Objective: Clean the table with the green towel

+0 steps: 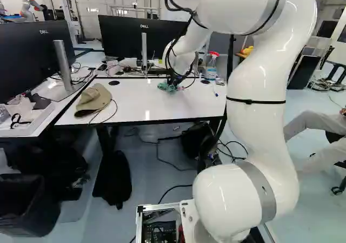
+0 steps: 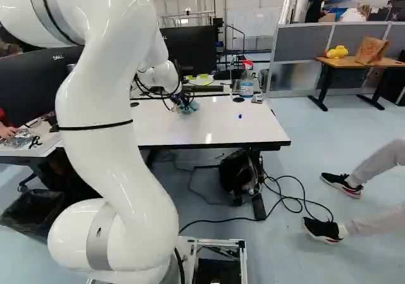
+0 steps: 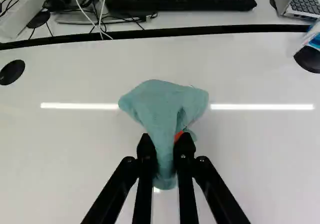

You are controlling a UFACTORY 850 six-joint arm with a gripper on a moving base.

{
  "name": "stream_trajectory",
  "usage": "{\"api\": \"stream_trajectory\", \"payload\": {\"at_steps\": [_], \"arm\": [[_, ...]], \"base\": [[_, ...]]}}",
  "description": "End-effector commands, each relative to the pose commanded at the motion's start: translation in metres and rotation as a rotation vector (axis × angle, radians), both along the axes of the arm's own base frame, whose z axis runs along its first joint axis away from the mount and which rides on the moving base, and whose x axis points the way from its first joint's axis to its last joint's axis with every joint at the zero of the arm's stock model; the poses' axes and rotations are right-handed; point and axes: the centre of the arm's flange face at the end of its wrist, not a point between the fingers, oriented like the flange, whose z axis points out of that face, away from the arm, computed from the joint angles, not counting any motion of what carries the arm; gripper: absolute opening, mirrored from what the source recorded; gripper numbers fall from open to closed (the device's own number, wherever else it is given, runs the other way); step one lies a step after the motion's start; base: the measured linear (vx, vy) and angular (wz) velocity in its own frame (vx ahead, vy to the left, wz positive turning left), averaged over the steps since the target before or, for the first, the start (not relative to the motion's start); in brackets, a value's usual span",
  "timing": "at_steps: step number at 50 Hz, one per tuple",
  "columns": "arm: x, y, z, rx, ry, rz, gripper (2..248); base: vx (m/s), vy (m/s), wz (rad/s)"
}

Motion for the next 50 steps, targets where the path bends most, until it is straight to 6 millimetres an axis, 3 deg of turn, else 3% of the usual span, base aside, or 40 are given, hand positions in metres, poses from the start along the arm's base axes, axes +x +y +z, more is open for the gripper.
{"api": "stream_trajectory", "payload": {"at_steps": [36,50], "arm": [[-0.069,0.005,0.003,-0.003,0.033,0.021,50],[-0.071,0.005,0.003,-0.003,0.033,0.022,50]], "base": [[0.000,0.000,0.000],[0.000,0.000,0.000]]}}
